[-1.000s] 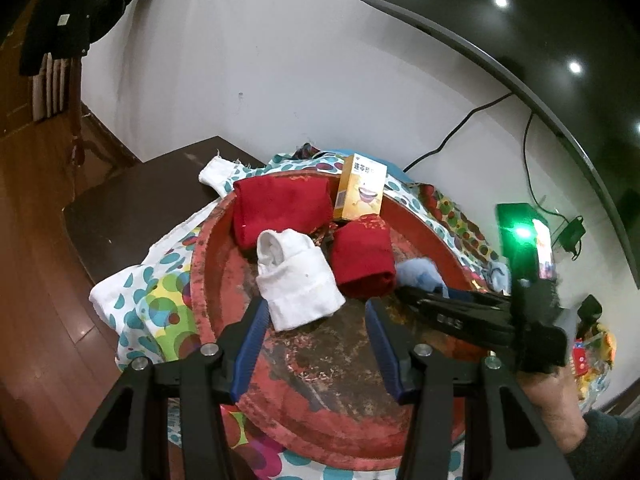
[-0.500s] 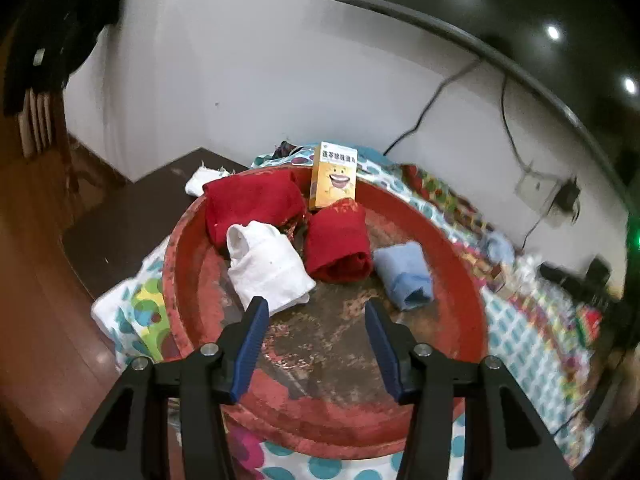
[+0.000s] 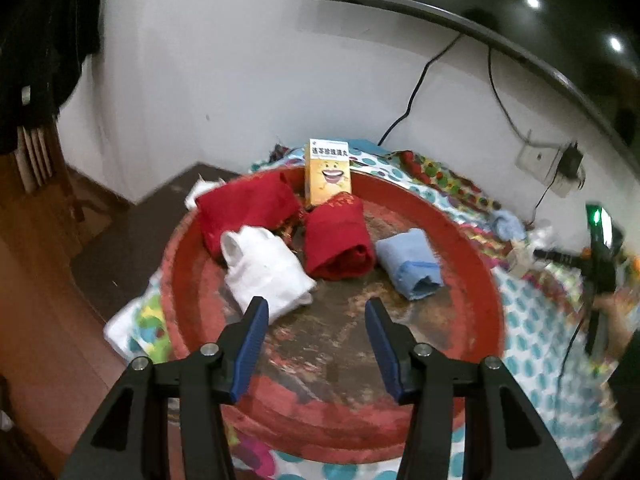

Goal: Organize objects
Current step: 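Grasp the white rolled sock with the right gripper while the left grasps the cream QR-code box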

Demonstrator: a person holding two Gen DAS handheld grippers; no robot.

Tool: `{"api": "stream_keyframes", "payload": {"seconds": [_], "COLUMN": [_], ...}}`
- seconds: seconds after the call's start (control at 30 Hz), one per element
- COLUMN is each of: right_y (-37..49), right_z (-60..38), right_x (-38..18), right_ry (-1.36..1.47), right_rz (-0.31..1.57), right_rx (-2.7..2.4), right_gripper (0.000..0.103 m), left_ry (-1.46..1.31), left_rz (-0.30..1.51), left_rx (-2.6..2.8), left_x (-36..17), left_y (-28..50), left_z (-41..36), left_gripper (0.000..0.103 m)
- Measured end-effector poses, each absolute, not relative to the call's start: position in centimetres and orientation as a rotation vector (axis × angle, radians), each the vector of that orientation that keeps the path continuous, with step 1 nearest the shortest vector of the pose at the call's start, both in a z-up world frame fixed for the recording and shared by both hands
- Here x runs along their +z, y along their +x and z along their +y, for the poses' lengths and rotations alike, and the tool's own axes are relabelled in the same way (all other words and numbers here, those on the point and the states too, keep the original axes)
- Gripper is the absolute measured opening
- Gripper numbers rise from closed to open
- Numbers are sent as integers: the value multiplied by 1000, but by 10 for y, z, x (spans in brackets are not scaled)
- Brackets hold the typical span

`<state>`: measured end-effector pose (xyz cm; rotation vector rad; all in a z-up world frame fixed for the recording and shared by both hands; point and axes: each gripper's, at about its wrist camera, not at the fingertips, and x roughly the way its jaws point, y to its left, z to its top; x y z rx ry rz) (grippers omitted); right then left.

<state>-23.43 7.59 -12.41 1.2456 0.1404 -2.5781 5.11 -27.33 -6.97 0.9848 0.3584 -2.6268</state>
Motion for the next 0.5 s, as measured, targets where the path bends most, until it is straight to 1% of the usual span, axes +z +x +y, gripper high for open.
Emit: {"api": "stream_keyframes", "payload": {"seconds": [0.03, 0.07, 0.1, 0.2, 0.27, 0.4, 0.43, 0.5], "right_y": [-239, -245, -248, -249, -242, -214, -207, -188], "right_z": [73, 71, 70, 71, 77, 105, 114, 134], "right_x": [-127, -131, -134, -139, -138, -136, -137, -138], "right_ry": [1255, 1268, 1274, 1264, 1229, 1218, 1217, 1204], "right_rz": [159, 175, 178, 198, 188, 172, 171, 182], "right_rx": [-2586, -2587, -2579, -2570, -2565, -2547, -2551, -2552], "right_gripper": [64, 58, 47, 37, 35, 34, 34, 34], "left_ry": [984, 975, 977, 1054, 1093, 1139, 1179, 1266], "left_rz": [310, 288, 267, 283, 244, 250, 208, 102], "left_rx": [-2621, -2616, -2613, -2657, -2735, -2901, -2946, -2966], "left_x": [-69, -68, -68, -62, -49, -31, -31, -38], "left_y": [50, 50, 49, 34, 12, -35, -55, -90], "left_z": [-271, -268, -264, -247, -219, -166, -147, -112], "left_gripper": [51, 51, 52, 52, 52, 52, 54, 56]}}
